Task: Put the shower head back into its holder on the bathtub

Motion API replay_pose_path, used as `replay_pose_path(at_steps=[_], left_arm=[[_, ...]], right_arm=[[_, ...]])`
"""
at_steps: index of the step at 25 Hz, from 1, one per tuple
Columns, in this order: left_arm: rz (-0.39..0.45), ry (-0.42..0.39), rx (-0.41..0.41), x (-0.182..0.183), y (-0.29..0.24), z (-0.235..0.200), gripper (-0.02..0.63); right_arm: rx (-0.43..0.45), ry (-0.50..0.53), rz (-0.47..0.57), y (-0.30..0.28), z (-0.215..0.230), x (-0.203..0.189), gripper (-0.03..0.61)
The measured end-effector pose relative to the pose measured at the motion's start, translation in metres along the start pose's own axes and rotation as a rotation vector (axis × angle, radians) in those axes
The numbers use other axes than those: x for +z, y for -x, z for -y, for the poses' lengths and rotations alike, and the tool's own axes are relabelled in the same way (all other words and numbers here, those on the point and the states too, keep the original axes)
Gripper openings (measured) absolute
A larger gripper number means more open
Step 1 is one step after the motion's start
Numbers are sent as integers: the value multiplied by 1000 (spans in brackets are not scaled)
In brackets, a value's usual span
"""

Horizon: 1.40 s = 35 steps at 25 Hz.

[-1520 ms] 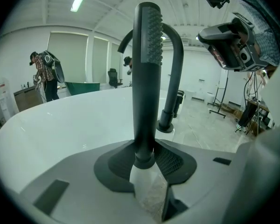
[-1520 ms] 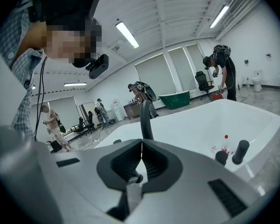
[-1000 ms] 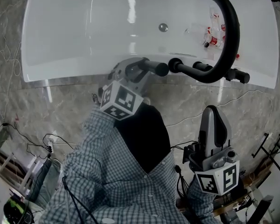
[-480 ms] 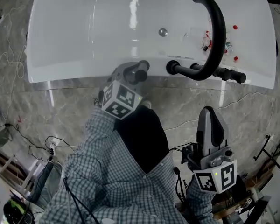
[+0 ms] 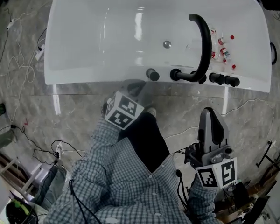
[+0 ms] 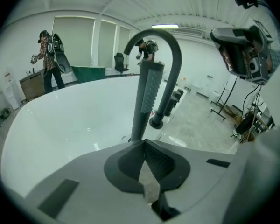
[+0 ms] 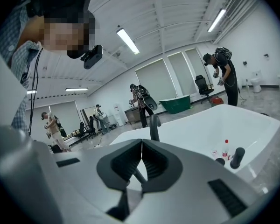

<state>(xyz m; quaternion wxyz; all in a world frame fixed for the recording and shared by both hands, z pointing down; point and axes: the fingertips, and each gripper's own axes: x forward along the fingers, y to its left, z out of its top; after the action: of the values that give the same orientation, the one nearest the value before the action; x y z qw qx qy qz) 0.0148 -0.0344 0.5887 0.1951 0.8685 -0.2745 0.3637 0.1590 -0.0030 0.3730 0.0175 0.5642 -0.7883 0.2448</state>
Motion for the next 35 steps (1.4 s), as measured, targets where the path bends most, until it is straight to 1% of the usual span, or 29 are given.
replay_pose_path(at_steps=[2, 4, 7, 9, 10, 14, 16, 19, 21, 23, 25, 27, 30, 32, 35], left_arm=[[23, 38, -11, 11, 26, 1, 11], [52, 55, -13, 31, 55, 3, 11], [107, 28, -18, 66, 103, 13, 11], [163, 12, -15, 91, 137, 17, 11], [197, 17, -14, 104, 154, 18, 11], [316, 72, -12, 146, 224, 23, 11], [358, 79, -3, 160, 254, 27, 11], [403, 48, 24, 176, 289, 29, 11], [419, 9, 48, 183, 306, 30, 11], [431, -9, 62, 186, 320, 32, 11], [452, 9, 69, 187, 331, 34, 11], [480, 48, 76, 186, 339, 34, 11], [523, 93, 64, 187, 349, 38, 11], [554, 102, 51, 191, 354, 40, 11], [589, 91, 37, 196, 360, 42, 11]], right_arm=[[12, 9, 15, 1, -14, 13, 15], [23, 17, 30, 4, -28, 29, 15], [37, 28, 57, 12, -49, 56, 15], [50, 44, 84, 16, -64, 74, 15], [56, 53, 96, 18, -71, 82, 15], [68, 95, 127, 30, -95, 111, 15], [73, 113, 147, 38, -104, 122, 15], [73, 139, 179, 46, -114, 137, 15], [74, 152, 200, 49, -118, 147, 15], [78, 162, 212, 52, -121, 155, 15], [85, 172, 222, 54, -124, 161, 15], [95, 183, 230, 54, -128, 166, 15], [100, 203, 234, 55, -132, 169, 15], [97, 207, 237, 57, -134, 169, 15], [74, 196, 239, 60, -133, 166, 15]])
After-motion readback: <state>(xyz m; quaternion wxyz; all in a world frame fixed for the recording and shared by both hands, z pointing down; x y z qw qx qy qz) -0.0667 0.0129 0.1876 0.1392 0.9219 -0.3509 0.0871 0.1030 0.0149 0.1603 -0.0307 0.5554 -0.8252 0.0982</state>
